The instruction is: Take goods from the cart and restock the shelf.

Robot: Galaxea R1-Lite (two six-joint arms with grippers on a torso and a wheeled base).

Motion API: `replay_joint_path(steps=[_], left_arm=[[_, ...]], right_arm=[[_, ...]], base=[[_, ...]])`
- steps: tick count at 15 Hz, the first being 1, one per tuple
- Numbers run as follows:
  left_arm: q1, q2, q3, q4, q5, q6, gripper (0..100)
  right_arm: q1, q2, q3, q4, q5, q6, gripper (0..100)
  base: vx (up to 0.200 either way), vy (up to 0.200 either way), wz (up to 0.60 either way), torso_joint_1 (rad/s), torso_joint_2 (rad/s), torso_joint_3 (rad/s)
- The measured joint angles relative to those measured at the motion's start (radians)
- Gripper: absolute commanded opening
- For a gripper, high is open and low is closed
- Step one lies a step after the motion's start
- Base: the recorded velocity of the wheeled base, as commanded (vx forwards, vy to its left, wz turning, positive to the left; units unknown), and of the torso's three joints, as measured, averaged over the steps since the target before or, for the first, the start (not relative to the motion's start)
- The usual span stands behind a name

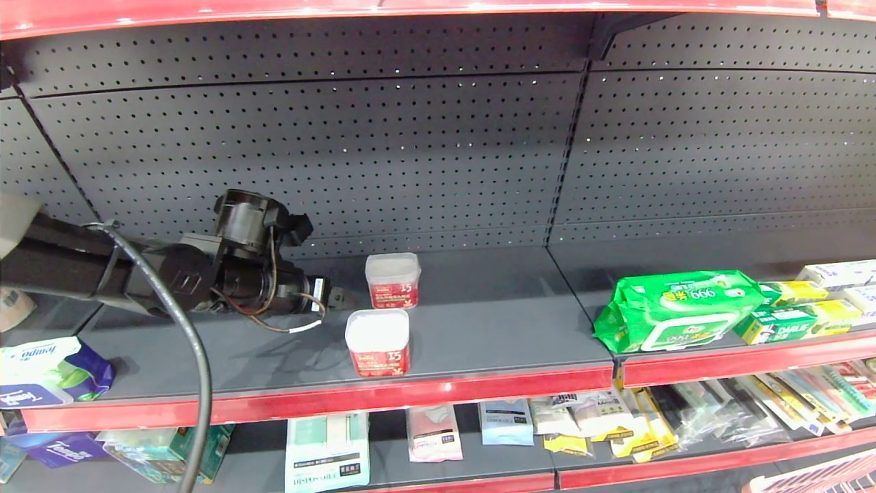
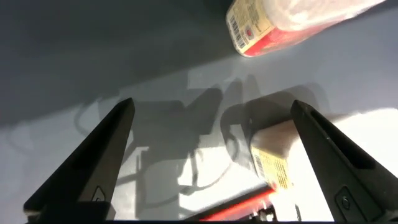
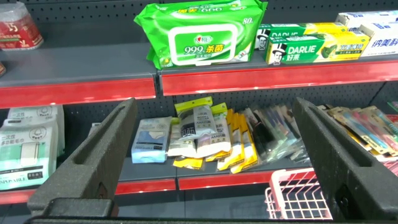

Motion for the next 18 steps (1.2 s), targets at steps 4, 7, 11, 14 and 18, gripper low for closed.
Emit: replay_joint_path(steps=[4, 7, 11, 14, 18], left_arm=[[0.035, -0.118, 0.164, 0.016, -0.023, 0.069, 100], [0.041, -0.177, 0.278, -0.053, -0.030, 0.073, 100], [0.026, -0.168, 0.308, -0.082, -0.027, 0.074, 100], [0.023, -0.152, 0.307, -0.083, -0.026, 0.074, 100], [0.025, -0.134, 0.304, -0.083, -0.025, 0.074, 100]], right_arm=[[0.000, 0.000, 0.000, 0.000, 0.000, 0.000, 100], [0.000, 0.000, 0.000, 0.000, 0.000, 0.000, 100], [0.000, 0.000, 0.000, 0.000, 0.000, -0.005, 100], [0.000, 0.000, 0.000, 0.000, 0.000, -0.005, 100], [0.000, 0.000, 0.000, 0.000, 0.000, -0.006, 100]], base=[[0.000, 0.000, 0.00, 0.000, 0.00, 0.000], [0.000, 0.000, 0.00, 0.000, 0.00, 0.000], [0.000, 0.000, 0.00, 0.000, 0.00, 0.000], [0.000, 0.000, 0.00, 0.000, 0.00, 0.000], [0.000, 0.000, 0.00, 0.000, 0.00, 0.000]])
